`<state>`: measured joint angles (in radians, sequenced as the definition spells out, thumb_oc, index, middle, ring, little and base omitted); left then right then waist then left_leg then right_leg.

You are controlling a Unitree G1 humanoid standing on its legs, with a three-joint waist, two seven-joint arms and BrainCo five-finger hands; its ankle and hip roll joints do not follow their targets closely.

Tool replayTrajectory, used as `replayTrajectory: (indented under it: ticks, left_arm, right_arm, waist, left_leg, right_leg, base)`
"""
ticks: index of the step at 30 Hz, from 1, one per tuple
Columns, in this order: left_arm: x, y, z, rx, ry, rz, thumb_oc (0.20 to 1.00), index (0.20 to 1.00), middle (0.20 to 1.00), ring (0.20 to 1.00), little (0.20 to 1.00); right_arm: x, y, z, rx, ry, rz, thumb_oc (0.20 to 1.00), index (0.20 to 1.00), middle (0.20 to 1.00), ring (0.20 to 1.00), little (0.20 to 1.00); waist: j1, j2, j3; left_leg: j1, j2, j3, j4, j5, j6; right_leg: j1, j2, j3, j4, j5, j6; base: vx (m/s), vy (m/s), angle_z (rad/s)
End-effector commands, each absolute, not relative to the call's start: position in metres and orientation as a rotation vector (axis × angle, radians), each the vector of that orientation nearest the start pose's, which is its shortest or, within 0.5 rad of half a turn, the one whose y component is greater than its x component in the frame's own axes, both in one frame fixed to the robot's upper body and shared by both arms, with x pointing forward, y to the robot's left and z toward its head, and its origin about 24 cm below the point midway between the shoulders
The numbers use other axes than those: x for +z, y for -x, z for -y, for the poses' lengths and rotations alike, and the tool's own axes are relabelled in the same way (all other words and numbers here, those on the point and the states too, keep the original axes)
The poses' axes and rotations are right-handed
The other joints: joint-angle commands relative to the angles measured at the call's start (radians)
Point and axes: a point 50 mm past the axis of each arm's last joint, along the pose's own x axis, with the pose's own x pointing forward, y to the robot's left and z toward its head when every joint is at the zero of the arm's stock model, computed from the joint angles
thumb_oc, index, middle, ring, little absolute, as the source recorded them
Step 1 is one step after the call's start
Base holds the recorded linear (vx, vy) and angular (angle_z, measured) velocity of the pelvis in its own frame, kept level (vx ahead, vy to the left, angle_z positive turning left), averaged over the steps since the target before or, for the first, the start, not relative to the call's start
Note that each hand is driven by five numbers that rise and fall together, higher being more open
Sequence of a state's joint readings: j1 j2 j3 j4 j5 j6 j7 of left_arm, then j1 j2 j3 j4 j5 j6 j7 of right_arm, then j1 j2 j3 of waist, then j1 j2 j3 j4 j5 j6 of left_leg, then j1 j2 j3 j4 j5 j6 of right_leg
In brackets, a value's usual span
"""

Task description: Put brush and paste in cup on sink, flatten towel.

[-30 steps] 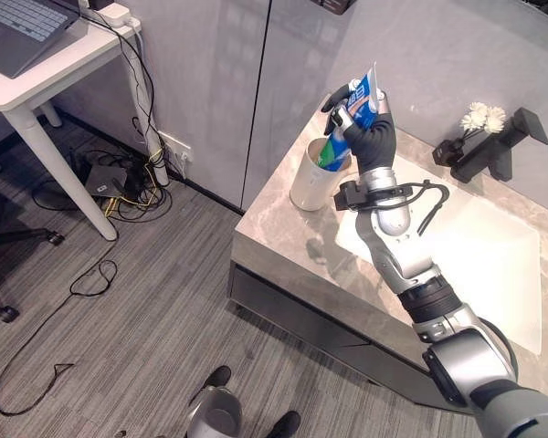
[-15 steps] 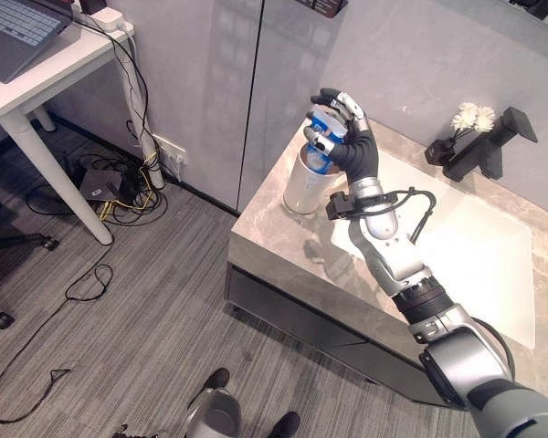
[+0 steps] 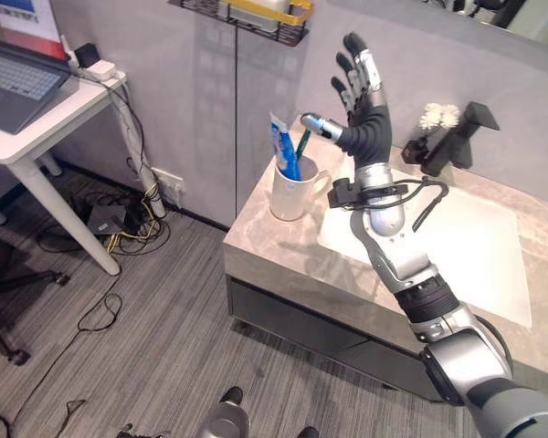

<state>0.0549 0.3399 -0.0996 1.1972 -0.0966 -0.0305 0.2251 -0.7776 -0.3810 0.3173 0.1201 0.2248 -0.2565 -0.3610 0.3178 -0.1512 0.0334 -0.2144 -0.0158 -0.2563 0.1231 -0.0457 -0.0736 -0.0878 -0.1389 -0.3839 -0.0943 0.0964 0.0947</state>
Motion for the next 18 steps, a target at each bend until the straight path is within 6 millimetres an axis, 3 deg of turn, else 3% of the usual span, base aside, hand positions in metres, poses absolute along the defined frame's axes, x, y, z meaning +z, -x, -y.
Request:
replayTrajectory:
  ticks: [1,5,8,11,14,16,17,18]
  left_arm:
    - [-0.145,-0.074,-0.295,0.376,-0.492,-1.222,1.0,1.0,1.0,1.0,1.0]
    - [-0.144,-0.075,-0.298,0.371,-0.485,-1.224,1.0,1.0,1.0,1.0,1.0]
    - [-0.141,-0.065,-0.31,0.4,-0.535,-1.242,1.0,1.0,1.0,1.0,1.0]
    - [-0.134,-0.07,-0.321,0.433,-0.545,-1.211,1.0,1.0,1.0,1.0,1.0]
    - [-0.126,-0.09,-0.328,0.469,-0.557,-1.141,1.0,1.0,1.0,1.0,1.0]
    - [-0.136,-0.081,-0.307,0.438,-0.574,-1.142,1.0,1.0,1.0,1.0,1.0]
    - [-0.136,-0.086,-0.299,0.401,-0.585,-1.087,1.0,1.0,1.0,1.0,1.0]
    - [-0.136,-0.085,-0.298,0.398,-0.586,-1.088,1.0,1.0,1.0,1.0,1.0]
  right_arm:
    - [0.292,-0.319,0.14,-0.02,0.248,0.998,1.0,1.0,1.0,1.0,1.0]
    - [0.288,-0.303,0.203,-0.239,0.33,1.015,1.0,1.0,1.0,1.0,1.0]
    - [0.267,-0.286,0.256,-0.445,0.38,0.95,1.0,1.0,1.0,1.0,1.0]
    - [0.238,-0.269,0.309,-0.661,0.527,0.802,1.0,1.0,1.0,1.0,1.0]
    - [0.178,-0.247,0.374,-0.984,0.503,0.497,1.0,1.0,1.0,1.0,1.0]
    - [0.129,-0.221,0.411,-1.201,0.42,0.273,1.0,1.0,1.0,1.0,1.0]
    - [0.103,-0.202,0.428,-1.299,0.366,0.139,1.0,1.0,1.0,1.0,1.0]
    - [0.103,-0.202,0.429,-1.3,0.366,0.14,1.0,1.0,1.0,1.0,1.0]
  waist:
    - [-0.032,0.015,-0.035]
    - [-0.081,0.035,-0.05]
    - [-0.112,0.054,-0.059]
    - [-0.149,0.066,-0.063]
    - [-0.179,0.073,-0.065]
    - [-0.176,0.06,-0.06]
    - [-0.168,0.06,-0.057]
    - [-0.168,0.06,-0.058]
  left_leg:
    - [0.051,0.026,-0.036,-0.21,0.087,0.029]
    - [0.06,0.029,-0.018,-0.21,0.082,0.027]
    - [0.072,0.038,0.009,-0.21,0.07,0.029]
    - [0.081,0.043,0.028,-0.21,0.063,0.03]
    - [0.086,0.045,0.03,-0.21,0.059,0.03]
    - [0.084,0.041,0.016,-0.21,0.059,0.027]
    - [0.082,0.04,0.008,-0.21,0.059,0.028]
    - [0.078,0.038,0.006,-0.21,0.065,0.029]
  right_leg:
    - [0.095,-0.039,0.003,0.007,-0.067,0.068]
    - [0.093,-0.041,0.014,0.007,-0.065,0.071]
    - [0.087,-0.041,0.038,0.007,-0.066,0.074]
    - [0.08,-0.038,0.059,0.007,-0.067,0.075]
    - [0.085,-0.034,0.062,0.007,-0.071,0.072]
    - [0.09,-0.034,0.053,0.007,-0.076,0.07]
    - [0.093,-0.032,0.045,0.007,-0.079,0.069]
    - [0.091,-0.035,0.043,0.007,-0.074,0.07]
  base:
    - [0.01,-0.002,-0.06]
    - [0.0,0.016,-0.23]
    - [0.01,0.028,-0.24]
    - [0.02,0.006,-0.37]
    - [0.02,-0.021,-0.08]
    - [0.0,-0.052,-0.04]
    - [-0.02,-0.041,-0.05]
    - [-0.02,-0.033,0.03]
